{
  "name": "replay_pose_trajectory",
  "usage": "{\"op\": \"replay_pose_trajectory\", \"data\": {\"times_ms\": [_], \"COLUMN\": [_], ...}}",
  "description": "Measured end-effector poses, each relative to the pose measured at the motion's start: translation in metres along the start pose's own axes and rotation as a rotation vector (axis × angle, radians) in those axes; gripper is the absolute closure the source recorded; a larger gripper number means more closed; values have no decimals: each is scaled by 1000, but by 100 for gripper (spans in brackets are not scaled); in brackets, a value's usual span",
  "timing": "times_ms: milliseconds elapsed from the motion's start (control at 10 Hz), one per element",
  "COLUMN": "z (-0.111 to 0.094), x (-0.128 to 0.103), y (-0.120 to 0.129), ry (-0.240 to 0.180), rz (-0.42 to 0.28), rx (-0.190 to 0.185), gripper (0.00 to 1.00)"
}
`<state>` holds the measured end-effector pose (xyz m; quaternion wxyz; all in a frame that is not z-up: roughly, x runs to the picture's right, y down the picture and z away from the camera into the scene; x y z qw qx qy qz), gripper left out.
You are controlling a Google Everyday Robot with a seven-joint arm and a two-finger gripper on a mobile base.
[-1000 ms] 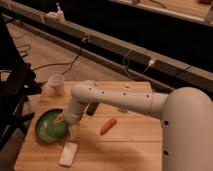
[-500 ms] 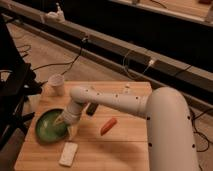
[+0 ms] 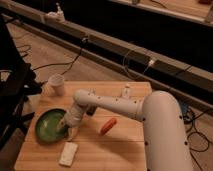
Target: Pick up the ceramic bowl
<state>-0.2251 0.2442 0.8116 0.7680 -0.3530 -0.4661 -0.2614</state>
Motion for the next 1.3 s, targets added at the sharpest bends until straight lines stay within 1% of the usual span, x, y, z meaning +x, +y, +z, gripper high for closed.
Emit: {"op": "replay_pose_trajectory", "data": {"times_ms": [200,300,400,500,700,800,1000,1100,1200,1300], "z": [-8,-13,-25,-38,-59,-71,-87,-96,-105,-105], "x": [-4,-8,-16,-28,-51,-65,-84,-91,-95,-95], "y": [-3,-5,-8,-14,-20,-21,-18,-16,-12,-12], "ry": [8,11,18,17,5,-4,-17,-28,-46,-47], "rz": [-14,-22,-35,-49,-81,-112,-165,-176,-170,-171], "rx": [16,25,50,87,144,169,197,210,221,221], "gripper": [82,90,98,100,100,100,100,100,100,100]}}
